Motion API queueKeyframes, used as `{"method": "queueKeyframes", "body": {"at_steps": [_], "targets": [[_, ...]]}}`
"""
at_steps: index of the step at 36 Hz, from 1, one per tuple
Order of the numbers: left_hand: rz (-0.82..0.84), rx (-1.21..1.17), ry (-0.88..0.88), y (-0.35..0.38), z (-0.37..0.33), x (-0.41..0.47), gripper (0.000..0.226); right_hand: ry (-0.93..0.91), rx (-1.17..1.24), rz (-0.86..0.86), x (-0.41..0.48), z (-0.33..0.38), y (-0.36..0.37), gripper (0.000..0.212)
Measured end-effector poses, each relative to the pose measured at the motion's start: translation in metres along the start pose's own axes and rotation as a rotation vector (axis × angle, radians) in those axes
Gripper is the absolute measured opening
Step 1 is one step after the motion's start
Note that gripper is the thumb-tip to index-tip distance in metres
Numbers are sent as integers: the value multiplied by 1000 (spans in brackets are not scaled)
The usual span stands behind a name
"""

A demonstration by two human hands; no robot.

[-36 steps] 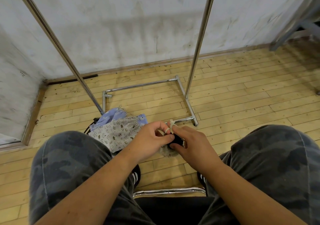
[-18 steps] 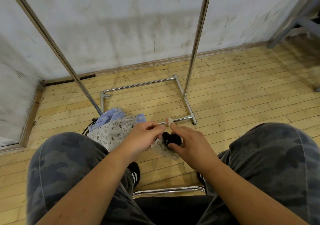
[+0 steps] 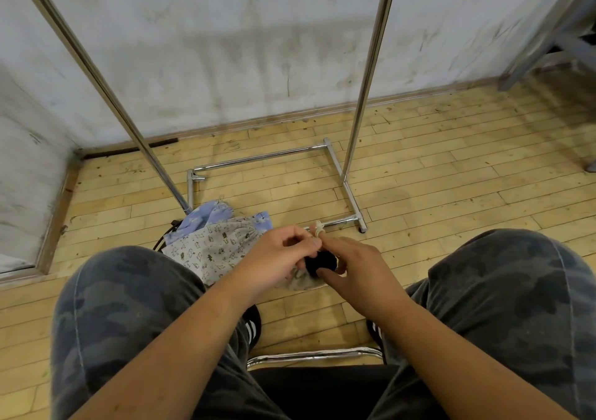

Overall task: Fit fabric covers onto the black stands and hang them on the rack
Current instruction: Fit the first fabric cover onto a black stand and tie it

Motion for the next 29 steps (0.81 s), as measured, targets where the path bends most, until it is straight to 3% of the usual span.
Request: {"method": "queueKeyframes", "body": {"at_steps": [7, 11, 17, 22, 29], "targets": [[-36, 153, 14, 2, 4, 4, 28, -14, 56, -15, -2, -4, 7, 53], [24, 113, 11, 3, 5, 3, 19, 9, 130, -18, -2, -5, 7, 56], [64, 95, 10, 16, 8, 3, 26, 2, 111, 2, -1, -4, 6, 69], [20, 109, 51, 14, 4, 3, 10, -73, 59, 74, -5, 1, 9, 56], [-58, 120, 19, 9, 7, 5, 15, -81, 36, -10, -2, 0, 4, 60]]}}
Point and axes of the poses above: each hand's wrist, its own x-axis towards the middle knuckle, its own y-axis out of the palm, z = x × y, the point moved 5 cm from there along x, towards the middle knuckle, and after that the axes turned 2 degrees about x, right-handed, at the moved point
